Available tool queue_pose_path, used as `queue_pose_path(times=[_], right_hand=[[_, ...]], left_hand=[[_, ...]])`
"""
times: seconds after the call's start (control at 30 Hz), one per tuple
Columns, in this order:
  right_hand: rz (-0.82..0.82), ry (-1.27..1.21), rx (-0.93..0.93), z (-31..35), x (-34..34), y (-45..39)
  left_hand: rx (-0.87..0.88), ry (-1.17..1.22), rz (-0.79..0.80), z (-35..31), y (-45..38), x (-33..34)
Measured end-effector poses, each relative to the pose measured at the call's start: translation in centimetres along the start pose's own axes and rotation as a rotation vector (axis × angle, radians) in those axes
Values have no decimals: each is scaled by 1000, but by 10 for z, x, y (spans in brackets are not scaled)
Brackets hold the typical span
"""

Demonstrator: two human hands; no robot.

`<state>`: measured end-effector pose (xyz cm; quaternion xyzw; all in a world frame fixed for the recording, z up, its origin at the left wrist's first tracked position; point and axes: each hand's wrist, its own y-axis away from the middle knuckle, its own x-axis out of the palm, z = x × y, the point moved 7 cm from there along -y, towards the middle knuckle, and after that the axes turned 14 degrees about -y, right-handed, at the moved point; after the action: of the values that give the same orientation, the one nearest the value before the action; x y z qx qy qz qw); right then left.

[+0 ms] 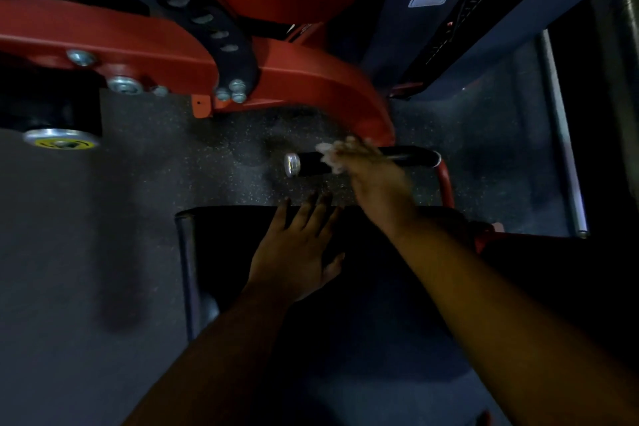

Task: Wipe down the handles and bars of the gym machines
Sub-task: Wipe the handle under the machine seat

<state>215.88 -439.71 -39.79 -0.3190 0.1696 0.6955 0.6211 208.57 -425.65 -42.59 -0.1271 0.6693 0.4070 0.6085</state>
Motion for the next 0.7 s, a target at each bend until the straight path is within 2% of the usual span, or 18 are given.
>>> queue_pose_path(times=[0.07, 0.17, 0.2, 0.27, 0.4, 0.47, 0.53, 0.57, 0.63, 0.7], right_hand=[[153, 98, -152, 22, 31, -16], [354, 246, -183, 14, 36, -21], [361, 260, -176, 7, 24, -16], [224, 283, -154, -17, -9, 2], [-29, 343, 98, -69, -55, 42], [-82, 179, 95, -55, -47, 37], [-29, 2, -28, -19, -20, 16], [51, -24, -56, -4, -3, 4], [214, -8, -46, 12, 26, -15], [294, 18, -13, 7, 34, -20]], left_hand=[[21, -4, 30, -1, -1, 3], [20, -17, 43, -1, 0, 2], [18, -24, 37, -1, 0, 1], [8, -27, 24, -1, 1, -1], [-18, -20, -14, 0, 1, -4], [-12, -17, -6, -1, 3, -3], [-4, -24, 6, 1, 2, -1], [2, -22, 12, 0, 0, 0], [11, -22, 22, 0, -1, 1], [14, -25, 33, -1, 0, 3]])
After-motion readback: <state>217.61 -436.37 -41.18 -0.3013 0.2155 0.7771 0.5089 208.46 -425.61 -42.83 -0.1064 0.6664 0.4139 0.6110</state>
